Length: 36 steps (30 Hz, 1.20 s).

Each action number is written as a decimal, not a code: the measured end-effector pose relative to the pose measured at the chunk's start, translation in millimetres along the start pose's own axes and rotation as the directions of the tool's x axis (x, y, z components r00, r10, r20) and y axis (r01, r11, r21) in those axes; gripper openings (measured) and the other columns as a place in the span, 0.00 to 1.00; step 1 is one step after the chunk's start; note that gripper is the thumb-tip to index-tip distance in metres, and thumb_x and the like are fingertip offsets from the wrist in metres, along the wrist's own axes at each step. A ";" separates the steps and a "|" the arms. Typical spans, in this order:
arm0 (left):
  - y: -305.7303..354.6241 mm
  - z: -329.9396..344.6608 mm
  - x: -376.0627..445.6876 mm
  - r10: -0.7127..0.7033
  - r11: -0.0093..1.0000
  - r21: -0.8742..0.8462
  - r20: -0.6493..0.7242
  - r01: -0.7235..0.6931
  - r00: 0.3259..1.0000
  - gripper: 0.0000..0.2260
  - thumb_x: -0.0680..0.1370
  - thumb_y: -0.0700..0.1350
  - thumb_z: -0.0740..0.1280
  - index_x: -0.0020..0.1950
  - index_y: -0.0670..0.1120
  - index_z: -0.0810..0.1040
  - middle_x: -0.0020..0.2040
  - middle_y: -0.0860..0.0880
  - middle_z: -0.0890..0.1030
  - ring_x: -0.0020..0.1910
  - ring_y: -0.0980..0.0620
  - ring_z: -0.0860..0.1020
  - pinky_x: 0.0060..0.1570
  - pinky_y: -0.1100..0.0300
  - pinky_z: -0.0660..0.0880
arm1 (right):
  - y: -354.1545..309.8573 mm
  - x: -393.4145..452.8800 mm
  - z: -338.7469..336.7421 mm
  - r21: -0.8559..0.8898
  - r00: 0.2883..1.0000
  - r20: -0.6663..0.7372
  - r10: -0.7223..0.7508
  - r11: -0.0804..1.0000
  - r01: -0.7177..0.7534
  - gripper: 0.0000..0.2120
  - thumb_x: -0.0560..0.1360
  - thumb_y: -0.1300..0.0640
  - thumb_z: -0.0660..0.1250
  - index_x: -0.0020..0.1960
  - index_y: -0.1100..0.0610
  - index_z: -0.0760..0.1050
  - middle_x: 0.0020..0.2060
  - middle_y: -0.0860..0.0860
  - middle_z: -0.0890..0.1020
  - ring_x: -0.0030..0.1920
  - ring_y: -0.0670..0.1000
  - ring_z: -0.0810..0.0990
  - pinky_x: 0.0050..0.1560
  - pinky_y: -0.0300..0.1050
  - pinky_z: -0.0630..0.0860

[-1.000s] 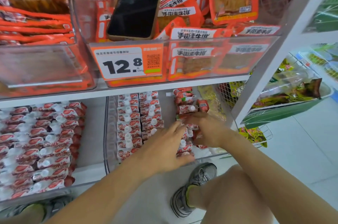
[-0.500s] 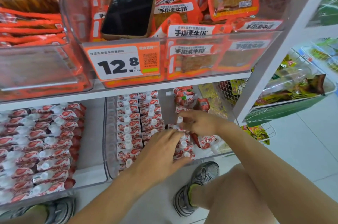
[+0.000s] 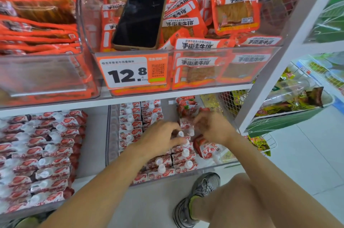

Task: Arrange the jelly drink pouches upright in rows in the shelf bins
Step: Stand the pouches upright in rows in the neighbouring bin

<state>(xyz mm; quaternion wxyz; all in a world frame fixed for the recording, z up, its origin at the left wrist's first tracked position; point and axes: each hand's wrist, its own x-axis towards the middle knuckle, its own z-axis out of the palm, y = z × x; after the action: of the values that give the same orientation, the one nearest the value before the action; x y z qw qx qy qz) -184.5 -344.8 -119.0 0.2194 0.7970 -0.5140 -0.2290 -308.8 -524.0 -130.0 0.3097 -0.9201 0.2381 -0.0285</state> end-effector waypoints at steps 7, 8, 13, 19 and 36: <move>-2.8 6.8 -3.0 0.006 1.000 0.001 -0.064 -0.006 0.998 0.10 0.78 0.54 0.67 0.55 0.52 0.81 0.47 0.52 0.84 0.39 0.57 0.76 0.38 0.63 0.68 | -1.7 23.9 15.3 -0.479 0.973 0.213 -0.086 0.859 0.181 0.29 0.67 0.61 0.73 0.64 0.44 0.74 0.61 0.48 0.79 0.60 0.55 0.79 0.58 0.53 0.78; -2.9 7.9 -4.0 0.011 1.000 -0.001 -0.070 -0.012 0.997 0.10 0.78 0.54 0.67 0.55 0.52 0.81 0.47 0.52 0.84 0.40 0.56 0.77 0.39 0.63 0.69 | -1.2 25.7 16.8 -0.537 0.969 0.224 -0.105 0.816 0.213 0.28 0.67 0.61 0.72 0.64 0.43 0.74 0.61 0.48 0.80 0.60 0.55 0.79 0.57 0.54 0.78; -5.7 8.2 -6.3 0.023 1.000 -0.018 -0.065 -0.024 0.998 0.10 0.78 0.54 0.67 0.55 0.52 0.81 0.49 0.53 0.84 0.45 0.56 0.79 0.42 0.62 0.72 | 5.7 24.2 15.7 -0.550 0.929 0.321 -0.182 0.763 0.340 0.35 0.66 0.53 0.78 0.70 0.45 0.69 0.67 0.47 0.70 0.66 0.53 0.72 0.63 0.50 0.73; -9.5 5.4 -5.9 0.029 0.999 -0.016 -0.004 -0.030 1.000 0.10 0.77 0.56 0.67 0.54 0.54 0.80 0.48 0.53 0.83 0.46 0.55 0.79 0.47 0.57 0.76 | 10.2 31.3 19.9 -0.498 0.912 0.352 -0.212 0.782 0.374 0.36 0.62 0.48 0.80 0.68 0.50 0.73 0.67 0.49 0.73 0.68 0.54 0.69 0.65 0.53 0.72; -9.8 12.0 -8.7 0.111 0.994 0.008 -0.128 -0.111 0.986 0.10 0.78 0.55 0.64 0.53 0.52 0.81 0.47 0.54 0.81 0.45 0.55 0.77 0.48 0.54 0.76 | 0.4 34.5 15.8 0.143 0.965 0.252 -0.068 0.989 0.033 0.08 0.74 0.58 0.73 0.53 0.56 0.81 0.50 0.46 0.84 0.51 0.44 0.81 0.53 0.39 0.76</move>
<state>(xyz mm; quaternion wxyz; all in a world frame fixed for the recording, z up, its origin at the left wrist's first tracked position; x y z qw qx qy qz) -187.8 -334.5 -133.1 0.2641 0.7803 -0.5425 -0.1647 -275.2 -531.2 -146.3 0.3996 -0.8983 0.1700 0.0662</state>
